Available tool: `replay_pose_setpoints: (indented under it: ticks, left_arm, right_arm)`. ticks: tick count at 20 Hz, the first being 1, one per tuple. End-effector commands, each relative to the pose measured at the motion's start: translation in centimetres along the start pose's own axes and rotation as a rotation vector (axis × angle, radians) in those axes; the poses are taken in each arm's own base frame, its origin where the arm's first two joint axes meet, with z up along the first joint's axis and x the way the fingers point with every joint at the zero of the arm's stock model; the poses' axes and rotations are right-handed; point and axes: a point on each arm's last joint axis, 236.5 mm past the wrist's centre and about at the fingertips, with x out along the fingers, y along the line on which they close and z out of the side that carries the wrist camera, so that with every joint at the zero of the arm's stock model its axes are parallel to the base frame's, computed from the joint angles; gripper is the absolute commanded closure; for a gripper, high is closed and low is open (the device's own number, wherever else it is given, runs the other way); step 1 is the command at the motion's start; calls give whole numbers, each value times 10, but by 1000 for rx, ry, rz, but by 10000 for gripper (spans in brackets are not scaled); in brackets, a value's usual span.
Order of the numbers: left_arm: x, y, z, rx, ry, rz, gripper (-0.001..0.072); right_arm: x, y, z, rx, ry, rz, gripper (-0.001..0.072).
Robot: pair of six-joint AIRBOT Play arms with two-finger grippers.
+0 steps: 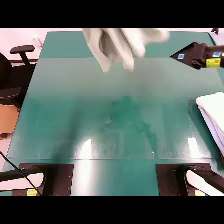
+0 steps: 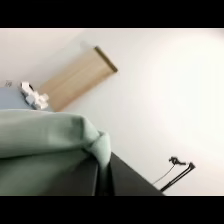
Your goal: Fold the shirts.
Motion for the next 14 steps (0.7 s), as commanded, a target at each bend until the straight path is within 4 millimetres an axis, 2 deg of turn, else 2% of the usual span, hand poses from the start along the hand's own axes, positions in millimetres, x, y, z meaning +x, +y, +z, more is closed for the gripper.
replay_pose_setpoints:
  ticks: [1, 3, 4, 6, 8, 10, 12, 14]
  left_arm:
    - [-5, 78, -58, 0, 225, 226, 679]
    - [-42, 168, -104, 36, 435, 530, 678]
    - [-73, 211, -126, 61, 553, 685, 678]
    - [-132, 275, -159, 86, 751, 905, 677]
    - [-170, 317, -193, 27, 860, 1011, 677]
    - [-190, 350, -228, -59, 894, 1050, 677]
    - [-208, 377, -259, -123, 900, 1084, 677]
    - [-224, 396, -285, -169, 903, 1114, 677]
  right_arm:
    - [-31, -18, 6, -12, -48, -59, 227]
    - [-39, -26, 6, -11, -50, -78, 227]
    - [-41, -29, 5, -9, -48, -84, 228]
    - [-42, -32, 5, -23, -44, -90, 227]
    - [-38, -39, 0, -22, -16, -99, 227]
    - [-25, -56, -19, -20, 84, -135, 227]
    - [1, -67, -44, 20, 177, -118, 226]
    - [33, -77, -79, 78, 273, -92, 216]
